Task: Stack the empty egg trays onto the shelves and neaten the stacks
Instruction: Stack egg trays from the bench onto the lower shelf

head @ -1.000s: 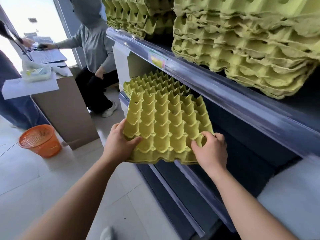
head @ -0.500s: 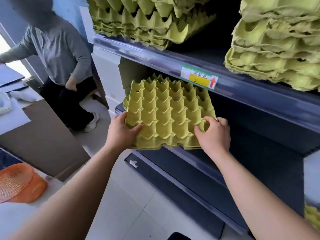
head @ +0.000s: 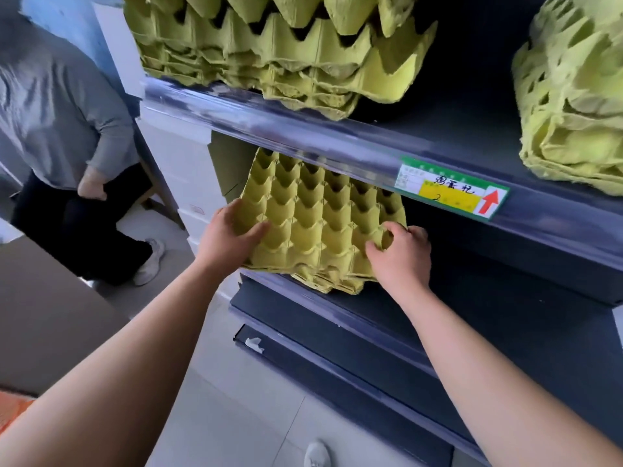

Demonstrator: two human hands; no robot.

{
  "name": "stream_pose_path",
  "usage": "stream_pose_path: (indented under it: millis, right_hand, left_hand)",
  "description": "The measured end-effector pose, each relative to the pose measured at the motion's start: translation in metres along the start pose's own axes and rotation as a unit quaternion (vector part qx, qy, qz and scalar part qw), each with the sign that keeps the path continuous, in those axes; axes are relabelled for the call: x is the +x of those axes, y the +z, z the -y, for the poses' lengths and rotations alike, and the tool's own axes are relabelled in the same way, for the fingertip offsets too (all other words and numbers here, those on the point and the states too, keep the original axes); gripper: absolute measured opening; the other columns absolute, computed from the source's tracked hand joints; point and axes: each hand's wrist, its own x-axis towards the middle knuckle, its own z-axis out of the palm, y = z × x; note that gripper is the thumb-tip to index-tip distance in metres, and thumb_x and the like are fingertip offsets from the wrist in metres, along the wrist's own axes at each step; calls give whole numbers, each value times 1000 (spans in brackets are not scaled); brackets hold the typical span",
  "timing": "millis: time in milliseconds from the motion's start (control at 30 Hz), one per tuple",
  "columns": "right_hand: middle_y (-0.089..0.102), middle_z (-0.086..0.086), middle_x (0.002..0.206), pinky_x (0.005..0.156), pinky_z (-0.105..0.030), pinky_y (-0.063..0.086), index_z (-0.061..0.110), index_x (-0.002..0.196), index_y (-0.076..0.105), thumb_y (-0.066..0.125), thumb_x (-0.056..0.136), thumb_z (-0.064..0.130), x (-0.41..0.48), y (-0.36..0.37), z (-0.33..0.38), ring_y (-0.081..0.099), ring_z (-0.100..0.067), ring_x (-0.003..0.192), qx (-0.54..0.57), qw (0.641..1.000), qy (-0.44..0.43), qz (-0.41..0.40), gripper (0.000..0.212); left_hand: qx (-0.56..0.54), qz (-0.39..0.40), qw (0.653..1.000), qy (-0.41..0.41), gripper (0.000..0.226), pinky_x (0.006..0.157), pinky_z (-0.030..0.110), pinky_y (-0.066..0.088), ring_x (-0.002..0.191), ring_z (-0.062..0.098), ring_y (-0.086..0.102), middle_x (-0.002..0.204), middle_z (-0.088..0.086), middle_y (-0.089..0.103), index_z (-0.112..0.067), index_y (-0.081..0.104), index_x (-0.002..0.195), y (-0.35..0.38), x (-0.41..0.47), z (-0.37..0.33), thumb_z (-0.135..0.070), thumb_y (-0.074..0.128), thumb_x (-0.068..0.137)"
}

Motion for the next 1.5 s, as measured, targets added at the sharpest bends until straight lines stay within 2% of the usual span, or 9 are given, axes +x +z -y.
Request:
stream_pose_path:
  millis: [200,367,567,700,867,967,1067,1300,1500]
  right_hand:
    - [40,-13,135,95,-39,43,24,130,53,60,86,38,10,21,23,43,-33,118,-12,999,36,-7,46]
    - [38,-13,136,95,-38,43,25,133,51,60,86,39,8,41,44,41,-32,119,-13,997,71,-19,49]
    - [35,-12,137,97,-39,43,25,134,49,61,86,43,7,65,62,39,-30,120,-8,994,105,-20,53]
    - [35,-13,137,98,-37,41,24,134,49,60,86,42,2,77,67,38,-31,121,-4,993,113,-26,52]
    - [35,-14,139,96,-38,43,25,136,47,58,88,43,-2,75,67,39,-32,122,-23,993,117,-22,53]
    - [38,-15,138,100,-41,42,22,138,46,57,88,44,-7,68,68,43,-33,121,-47,993,105,-20,56]
    - [42,-12,140,102,-41,40,17,137,49,57,89,39,-21,55,69,45,-31,123,-59,995,72,-35,53]
    - [54,-10,135,101,-38,43,8,125,60,60,90,26,-80,11,47,53,-29,119,-96,989,21,-108,40]
    - [66,-10,117,90,-37,50,4,114,66,67,84,16,-150,-33,-20,62,-32,104,-123,975,76,-168,32]
  left_hand:
    - [14,79,996,46,76,90,41,54,101,14,62,115,-2,62,-32,56,117,-9,41,11,-61,83,52]
    - [48,119,989,78,73,86,39,54,94,22,61,101,0,60,-32,56,114,-18,85,24,-57,81,50]
    - [111,160,975,107,81,88,44,52,99,24,60,113,4,59,-29,54,119,-24,121,43,-61,78,49]
    - [129,166,968,134,68,90,32,46,105,23,55,125,6,49,-17,55,122,-25,126,45,-35,85,63]
    - [193,170,957,136,82,101,42,41,125,30,46,145,9,36,-17,44,135,-24,126,48,-53,74,69]
    - [275,140,934,180,80,109,46,31,135,35,32,152,12,29,-16,39,141,-24,118,40,-61,61,78]
    - [313,119,901,275,59,110,45,26,137,33,30,149,11,37,-14,46,138,-25,101,23,-45,54,89]
    - [287,152,830,454,36,89,43,46,100,35,61,113,9,66,-9,66,115,4,31,-15,-28,64,84]
    - [255,221,777,532,24,77,40,50,85,33,65,94,6,71,-10,71,98,61,-50,-56,-24,69,78]
